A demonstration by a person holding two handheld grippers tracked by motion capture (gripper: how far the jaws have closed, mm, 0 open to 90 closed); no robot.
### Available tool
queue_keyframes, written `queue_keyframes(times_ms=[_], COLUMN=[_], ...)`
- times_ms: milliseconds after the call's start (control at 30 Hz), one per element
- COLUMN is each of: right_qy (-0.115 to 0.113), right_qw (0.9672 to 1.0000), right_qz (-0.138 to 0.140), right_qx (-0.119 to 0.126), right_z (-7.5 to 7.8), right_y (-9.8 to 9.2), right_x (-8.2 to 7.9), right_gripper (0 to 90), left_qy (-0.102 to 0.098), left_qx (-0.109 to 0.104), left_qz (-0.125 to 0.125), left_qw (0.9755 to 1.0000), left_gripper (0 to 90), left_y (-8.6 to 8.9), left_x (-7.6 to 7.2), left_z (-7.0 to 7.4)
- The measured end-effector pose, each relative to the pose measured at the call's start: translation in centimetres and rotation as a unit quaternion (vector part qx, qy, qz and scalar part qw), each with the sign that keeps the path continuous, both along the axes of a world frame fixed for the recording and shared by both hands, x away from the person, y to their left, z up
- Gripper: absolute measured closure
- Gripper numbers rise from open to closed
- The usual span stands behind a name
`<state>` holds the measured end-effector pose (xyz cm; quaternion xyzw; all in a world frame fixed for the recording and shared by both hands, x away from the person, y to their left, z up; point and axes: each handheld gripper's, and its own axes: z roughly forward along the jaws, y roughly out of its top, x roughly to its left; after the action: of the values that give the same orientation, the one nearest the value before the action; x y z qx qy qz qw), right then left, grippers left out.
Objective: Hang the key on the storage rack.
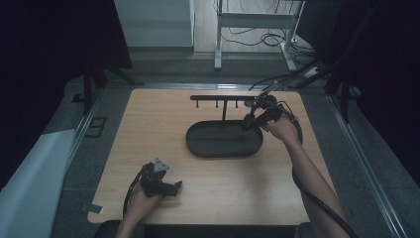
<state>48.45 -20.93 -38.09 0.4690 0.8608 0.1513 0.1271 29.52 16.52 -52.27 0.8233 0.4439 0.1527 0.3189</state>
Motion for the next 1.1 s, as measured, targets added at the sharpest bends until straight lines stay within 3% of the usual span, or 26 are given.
queue_keyframes(times_ms=[233,267,600,767,1100], right_qy=[0.002,-0.001,-0.014,-0.025,-0.038], right_qw=[0.9999,0.9998,0.9987,0.9976,0.9965], right_qz=[0.013,0.018,0.044,0.060,0.067], right_qx=[0.010,0.010,0.023,0.022,0.032], right_z=[0.6,0.8,1.4,1.7,2.1], right_y=[-0.2,-0.3,-0.6,-0.7,-1.3], right_x=[-0.8,-1.1,-2.8,-3.9,-5.1], right_gripper=[19.9,16.1,11.7,4.7,1.8], left_qy=[-0.001,-0.001,-0.001,-0.001,0.001], left_qx=[0.001,0.001,0.001,0.001,0.001], left_qz=[-0.001,-0.001,-0.001,-0.001,-0.001], left_qw=[1.0000,1.0000,1.0000,1.0000,1.0000], left_gripper=[0.0,0.0,0.0,0.0,0.0], left_y=[0.0,0.0,0.0,0.0,0.0], left_x=[0.0,0.0,0.0,0.0,0.0], left_z=[0.0,0.0,0.0,0.0,0.0])
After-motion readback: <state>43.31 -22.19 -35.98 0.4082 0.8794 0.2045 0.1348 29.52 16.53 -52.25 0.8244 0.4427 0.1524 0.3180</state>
